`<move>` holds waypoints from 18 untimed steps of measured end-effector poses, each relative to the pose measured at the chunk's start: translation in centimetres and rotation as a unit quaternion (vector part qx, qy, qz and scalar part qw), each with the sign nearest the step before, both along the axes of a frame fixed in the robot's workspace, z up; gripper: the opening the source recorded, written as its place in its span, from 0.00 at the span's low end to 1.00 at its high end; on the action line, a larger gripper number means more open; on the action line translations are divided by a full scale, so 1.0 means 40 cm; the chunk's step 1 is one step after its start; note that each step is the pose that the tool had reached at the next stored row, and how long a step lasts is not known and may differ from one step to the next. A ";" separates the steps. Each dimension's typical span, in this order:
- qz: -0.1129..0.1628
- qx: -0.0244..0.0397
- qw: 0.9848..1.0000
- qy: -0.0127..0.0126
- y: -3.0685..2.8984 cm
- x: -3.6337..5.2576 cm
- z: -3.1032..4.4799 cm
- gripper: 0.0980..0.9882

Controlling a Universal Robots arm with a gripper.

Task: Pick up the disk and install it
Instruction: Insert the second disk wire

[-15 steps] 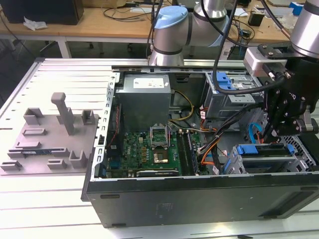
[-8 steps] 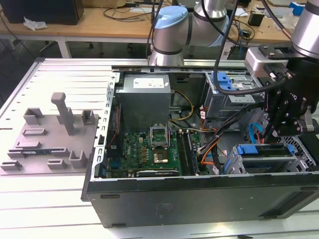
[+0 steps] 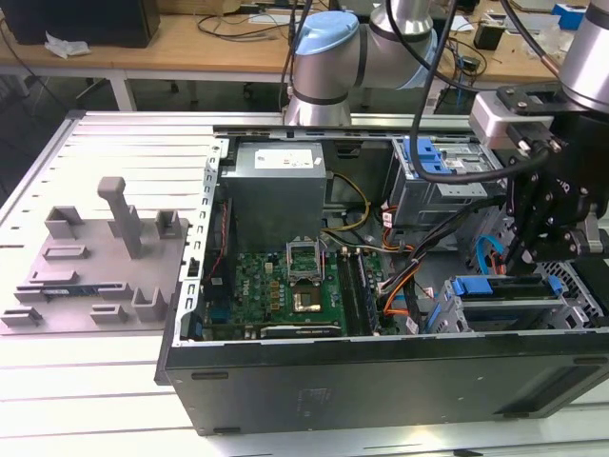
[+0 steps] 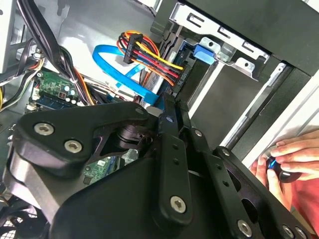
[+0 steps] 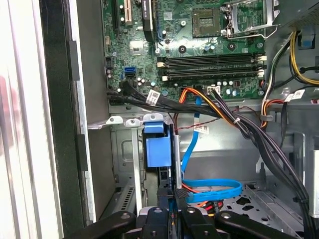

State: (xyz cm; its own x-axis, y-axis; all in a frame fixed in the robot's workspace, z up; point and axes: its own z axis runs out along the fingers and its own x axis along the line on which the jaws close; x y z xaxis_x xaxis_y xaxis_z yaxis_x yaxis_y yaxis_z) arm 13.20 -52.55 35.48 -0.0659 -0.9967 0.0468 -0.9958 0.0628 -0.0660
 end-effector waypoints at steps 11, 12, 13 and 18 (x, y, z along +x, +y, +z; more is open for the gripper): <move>0.000 0.000 1.000 0.000 0.000 0.002 -0.008 0.07; 0.000 0.000 1.000 0.000 0.000 0.002 -0.008 0.07; 0.000 0.000 1.000 0.000 0.000 0.002 -0.009 0.07; 0.000 0.000 1.000 0.000 0.000 0.003 -0.013 0.07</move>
